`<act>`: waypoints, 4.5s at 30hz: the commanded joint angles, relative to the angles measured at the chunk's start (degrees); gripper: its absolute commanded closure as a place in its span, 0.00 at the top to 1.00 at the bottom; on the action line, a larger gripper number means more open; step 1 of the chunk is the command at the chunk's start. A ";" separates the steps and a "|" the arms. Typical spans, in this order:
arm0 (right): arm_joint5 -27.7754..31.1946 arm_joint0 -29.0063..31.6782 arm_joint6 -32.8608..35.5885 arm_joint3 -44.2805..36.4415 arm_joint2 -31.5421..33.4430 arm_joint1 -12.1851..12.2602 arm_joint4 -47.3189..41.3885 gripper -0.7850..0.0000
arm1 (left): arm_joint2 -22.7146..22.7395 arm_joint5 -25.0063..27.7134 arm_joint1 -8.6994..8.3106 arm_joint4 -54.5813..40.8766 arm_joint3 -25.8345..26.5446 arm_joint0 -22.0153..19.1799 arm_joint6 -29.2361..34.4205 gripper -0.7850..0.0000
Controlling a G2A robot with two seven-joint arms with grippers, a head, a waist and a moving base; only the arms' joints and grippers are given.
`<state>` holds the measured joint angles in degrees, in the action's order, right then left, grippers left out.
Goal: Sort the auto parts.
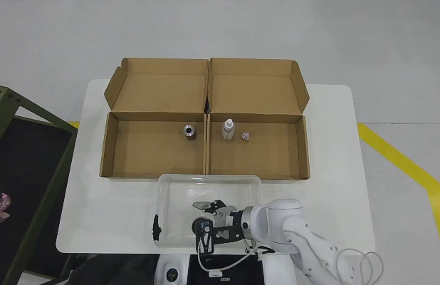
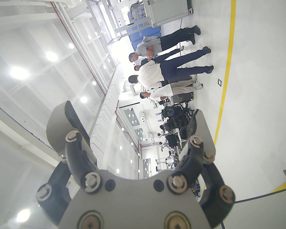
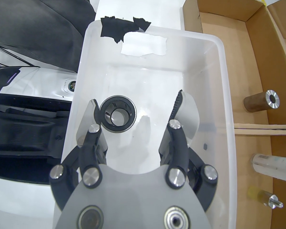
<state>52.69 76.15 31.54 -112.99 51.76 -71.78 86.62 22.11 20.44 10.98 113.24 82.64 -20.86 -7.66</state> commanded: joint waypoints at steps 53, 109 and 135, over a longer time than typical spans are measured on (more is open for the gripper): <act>-6.65 -9.11 -4.89 13.49 -8.64 -0.87 -4.31 0.00 | 0.00 0.00 0.00 0.00 0.00 0.00 0.00 1.00; -18.36 -21.80 -10.43 15.38 -6.71 -3.07 -15.79 0.00 | 0.00 0.00 0.00 0.00 0.00 0.00 0.00 1.00; -22.78 -34.52 -4.58 30.61 -13.95 -8.20 -16.21 0.00 | 0.00 0.00 0.00 0.00 0.00 0.00 0.00 1.00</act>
<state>29.93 41.98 26.65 -82.93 38.11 -79.79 70.31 22.11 20.44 10.98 113.24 82.64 -20.86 -7.66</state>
